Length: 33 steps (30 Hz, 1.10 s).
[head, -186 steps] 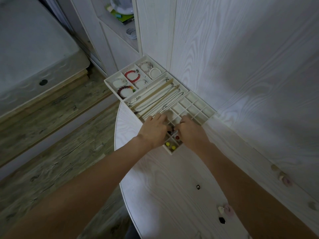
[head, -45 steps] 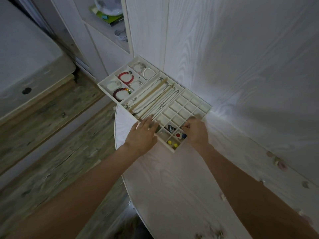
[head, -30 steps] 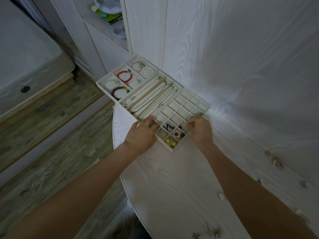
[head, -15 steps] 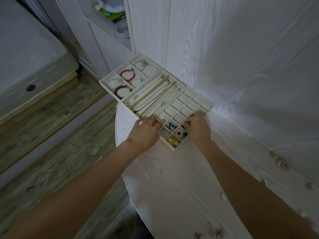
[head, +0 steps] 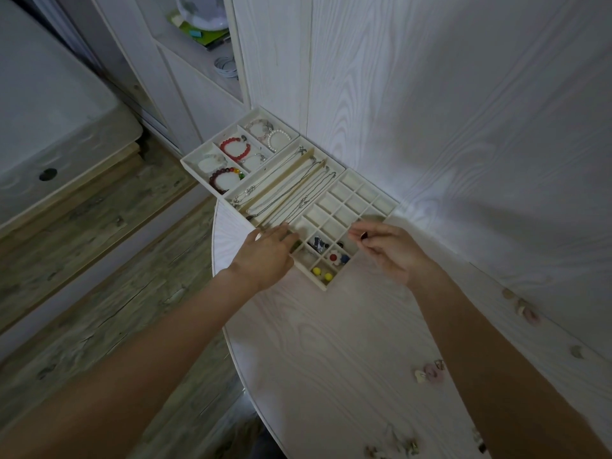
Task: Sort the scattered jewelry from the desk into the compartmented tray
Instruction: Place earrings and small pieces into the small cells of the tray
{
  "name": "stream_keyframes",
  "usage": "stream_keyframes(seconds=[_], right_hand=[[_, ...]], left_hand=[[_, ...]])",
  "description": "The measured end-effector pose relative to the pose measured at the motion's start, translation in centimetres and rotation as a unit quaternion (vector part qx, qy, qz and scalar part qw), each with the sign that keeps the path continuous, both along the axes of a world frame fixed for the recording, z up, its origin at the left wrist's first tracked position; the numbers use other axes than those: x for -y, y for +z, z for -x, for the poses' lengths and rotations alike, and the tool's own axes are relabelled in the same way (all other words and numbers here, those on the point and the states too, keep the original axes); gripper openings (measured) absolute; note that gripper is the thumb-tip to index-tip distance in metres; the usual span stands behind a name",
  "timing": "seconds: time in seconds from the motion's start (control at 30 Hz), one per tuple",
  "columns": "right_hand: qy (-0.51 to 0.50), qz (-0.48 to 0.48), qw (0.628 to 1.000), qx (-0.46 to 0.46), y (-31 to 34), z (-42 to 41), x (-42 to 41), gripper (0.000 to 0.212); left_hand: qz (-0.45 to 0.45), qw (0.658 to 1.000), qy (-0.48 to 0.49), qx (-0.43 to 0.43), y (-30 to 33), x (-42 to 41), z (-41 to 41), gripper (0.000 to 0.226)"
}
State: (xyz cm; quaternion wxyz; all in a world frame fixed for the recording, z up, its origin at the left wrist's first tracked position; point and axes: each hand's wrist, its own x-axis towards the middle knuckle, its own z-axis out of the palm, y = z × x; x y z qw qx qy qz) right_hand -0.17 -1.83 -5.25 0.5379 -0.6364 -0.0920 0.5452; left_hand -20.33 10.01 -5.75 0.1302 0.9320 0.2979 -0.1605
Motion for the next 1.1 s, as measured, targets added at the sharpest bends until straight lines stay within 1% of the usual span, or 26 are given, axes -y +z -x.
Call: stream_keyframes(seconds=[0.07, 0.23, 0.37, 0.53, 0.63, 0.73, 0.83, 1.0, 1.1], right_hand=[[0.017, 0.002, 0.999, 0.034, -0.2, 0.1, 0.1, 0.034], [0.000, 0.002, 0.998, 0.056, -0.7, 0.4, -0.2, 0.023], [0.014, -0.008, 0.994, 0.104, -0.7, 0.7, -0.2, 0.021], [0.004, -0.029, 0.994, 0.107, -0.7, 0.8, -0.2, 0.018], [0.013, -0.022, 0.994, 0.107, -0.8, 0.8, -0.1, 0.019], [0.020, -0.009, 0.992, 0.127, -0.9, 0.9, -0.1, 0.022], [0.007, -0.002, 0.986, 0.164, -1.0, 1.0, -0.3, 0.024], [0.008, 0.017, 0.964, 0.265, -1.5, 0.8, -1.0, 0.024], [0.019, 0.039, 0.947, 0.319, -1.6, 0.7, -1.4, 0.016]], left_hand=[[0.005, 1.000, -0.002, -0.002, 0.2, 0.0, 0.0, 0.053], [0.013, 1.000, 0.002, -0.004, 0.5, 0.0, 0.0, 0.055], [0.019, 1.000, 0.003, -0.005, 0.4, 0.0, 0.0, 0.055], [0.022, 1.000, 0.004, -0.009, 0.4, 0.0, 0.1, 0.056], [0.026, 1.000, 0.004, -0.008, 0.5, 0.1, 0.1, 0.055], [0.027, 1.000, 0.003, -0.009, 0.6, 0.1, 0.2, 0.055], [0.025, 1.000, 0.001, -0.012, 0.6, 0.0, 0.1, 0.056], [0.026, 0.999, -0.005, -0.027, 0.8, -0.1, 0.0, 0.056], [0.028, 0.999, -0.006, -0.025, 0.8, -0.2, -0.1, 0.056]])
